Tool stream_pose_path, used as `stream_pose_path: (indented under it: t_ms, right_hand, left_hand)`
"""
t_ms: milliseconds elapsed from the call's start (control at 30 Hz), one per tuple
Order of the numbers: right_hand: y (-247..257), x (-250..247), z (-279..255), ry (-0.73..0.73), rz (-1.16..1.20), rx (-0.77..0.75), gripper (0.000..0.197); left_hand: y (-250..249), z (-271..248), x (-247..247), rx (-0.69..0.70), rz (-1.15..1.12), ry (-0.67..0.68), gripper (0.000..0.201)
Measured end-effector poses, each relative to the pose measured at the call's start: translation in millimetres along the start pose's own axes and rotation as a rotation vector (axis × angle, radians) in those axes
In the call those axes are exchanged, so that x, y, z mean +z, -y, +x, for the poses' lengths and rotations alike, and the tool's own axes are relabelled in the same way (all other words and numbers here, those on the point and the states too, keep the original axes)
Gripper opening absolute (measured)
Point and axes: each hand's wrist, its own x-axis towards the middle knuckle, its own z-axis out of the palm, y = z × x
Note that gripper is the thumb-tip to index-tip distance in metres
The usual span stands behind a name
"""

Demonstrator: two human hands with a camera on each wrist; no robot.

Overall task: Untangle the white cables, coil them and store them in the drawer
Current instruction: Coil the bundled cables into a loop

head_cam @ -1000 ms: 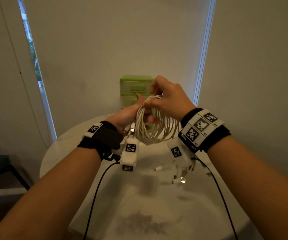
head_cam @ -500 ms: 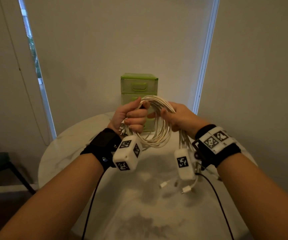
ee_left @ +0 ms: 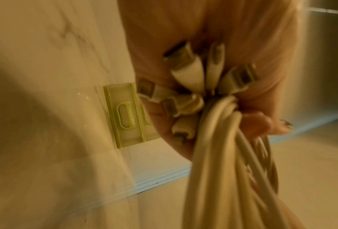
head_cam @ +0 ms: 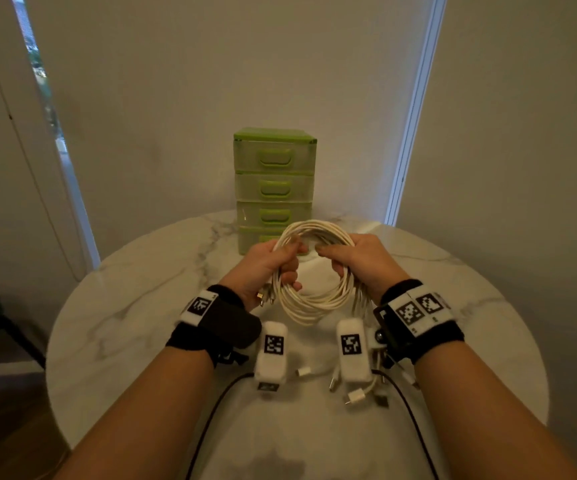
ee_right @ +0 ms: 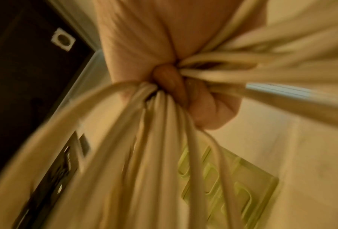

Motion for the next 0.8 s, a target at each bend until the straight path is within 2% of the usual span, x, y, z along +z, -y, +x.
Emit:
stream_pose_path:
  t_ms: [133, 200, 267, 300, 367, 433, 533, 600, 667, 733, 800]
  right_hand:
    - [-15, 6, 4, 0.2, 0.191, 0.077, 0.014]
    - [-17, 16, 8, 0.188, 0.233, 0.092, 0.026]
    - [-18, 26, 12, 0.109, 0.193, 0.069, 0.041]
    - [-19, 29, 13, 0.092, 0.192, 0.064, 0.042]
    - [-21, 31, 14, 0.124, 0.253, 0.074, 0.028]
    - [-24, 29, 14, 0.216, 0.308, 0.103, 0.016]
    - [-23, 28, 6, 0.325, 0.28, 0.15, 0.016]
    - [-20, 34, 2, 0.3, 0.275, 0.168, 0.016]
    - [-19, 39, 4, 0.189, 0.302, 0.161, 0.019]
    - [-18, 42, 4, 0.061, 0.354, 0.134, 0.023]
    - [-19, 43, -1, 0.053, 0.421, 0.149, 0.023]
  left_hand:
    - [2, 5, -11, 0.05, -0.144, 0.028, 0.022]
    - [4, 6, -17, 0.053, -0.226, 0.011, 0.026]
    - [7, 8, -19, 0.034, -0.321, -0.019, 0.031]
    - [8, 8, -21, 0.021, -0.357, -0.026, 0.034]
    - [10, 8, -23, 0.018, -0.376, -0.029, 0.036]
    - [10, 6, -24, 0.036, -0.377, -0.037, 0.034]
    - [8, 2, -23, 0.058, -0.43, -0.086, 0.034]
    - [7, 1, -21, 0.08, -0.469, -0.11, 0.039]
    - [8, 2, -16, 0.089, -0.503, -0.136, 0.046]
    - [10, 3, -12, 0.106, -0.528, -0.157, 0.044]
    - [11, 6, -10, 0.111, -0.552, -0.153, 0.04]
